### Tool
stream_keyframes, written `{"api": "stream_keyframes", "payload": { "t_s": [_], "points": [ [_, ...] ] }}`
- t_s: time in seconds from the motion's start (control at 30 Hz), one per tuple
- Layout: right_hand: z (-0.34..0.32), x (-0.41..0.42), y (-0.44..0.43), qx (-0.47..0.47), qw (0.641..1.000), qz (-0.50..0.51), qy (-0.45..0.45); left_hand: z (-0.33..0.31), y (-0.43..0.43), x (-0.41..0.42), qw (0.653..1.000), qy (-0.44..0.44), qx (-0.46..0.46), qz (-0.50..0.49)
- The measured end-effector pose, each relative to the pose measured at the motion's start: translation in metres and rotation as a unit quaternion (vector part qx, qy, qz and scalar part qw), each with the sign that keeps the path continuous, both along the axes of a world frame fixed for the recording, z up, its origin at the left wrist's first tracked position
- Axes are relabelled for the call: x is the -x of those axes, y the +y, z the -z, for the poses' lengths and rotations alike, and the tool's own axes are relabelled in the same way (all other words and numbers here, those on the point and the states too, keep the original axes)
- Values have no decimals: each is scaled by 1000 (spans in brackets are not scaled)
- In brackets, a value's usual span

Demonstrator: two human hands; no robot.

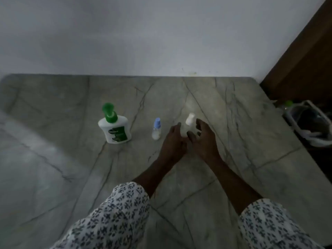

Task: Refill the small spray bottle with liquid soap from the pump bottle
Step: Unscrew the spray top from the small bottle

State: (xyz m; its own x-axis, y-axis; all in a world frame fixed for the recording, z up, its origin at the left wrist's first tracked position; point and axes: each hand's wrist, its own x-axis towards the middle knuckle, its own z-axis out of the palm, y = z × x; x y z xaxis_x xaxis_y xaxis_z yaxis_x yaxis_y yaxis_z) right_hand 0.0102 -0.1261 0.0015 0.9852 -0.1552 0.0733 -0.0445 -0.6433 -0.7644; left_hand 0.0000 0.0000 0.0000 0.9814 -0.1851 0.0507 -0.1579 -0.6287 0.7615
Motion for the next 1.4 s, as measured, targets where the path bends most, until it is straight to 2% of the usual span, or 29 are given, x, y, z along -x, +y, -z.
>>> {"api": "stream_keyframes", "payload": {
  "t_s": [0.1,0.23,0.33,0.6,0.7,0.83,1.0,1.2,1.4],
  "points": [
    [19,-13,6,-34,999,-3,-36,21,-9,-15,999,-16,33,-32],
    [33,-27,8,-31,992,-12,-119,36,-15,-28,988,-103,96,-66],
    [36,-35,5,-9,988,-13,-154,42,-13,-34,983,-128,109,-72],
    [20,-17,15,-55,984,-64,-158,35,4,-21,976,-173,95,-93],
    [5,11,22,-114,979,-45,-162,21,12,6,977,-183,62,-94],
    [-13,52,23,-125,972,-38,-194,11,22,47,972,-199,43,-113],
    [-21,106,40,-156,972,-43,-172,10,26,100,973,-180,55,-135],
    [-15,126,72,-119,970,-38,-210,19,52,125,963,-201,70,-168],
    [-13,100,85,-92,970,-110,-199,19,81,103,967,-183,66,-163]
  ]
}}
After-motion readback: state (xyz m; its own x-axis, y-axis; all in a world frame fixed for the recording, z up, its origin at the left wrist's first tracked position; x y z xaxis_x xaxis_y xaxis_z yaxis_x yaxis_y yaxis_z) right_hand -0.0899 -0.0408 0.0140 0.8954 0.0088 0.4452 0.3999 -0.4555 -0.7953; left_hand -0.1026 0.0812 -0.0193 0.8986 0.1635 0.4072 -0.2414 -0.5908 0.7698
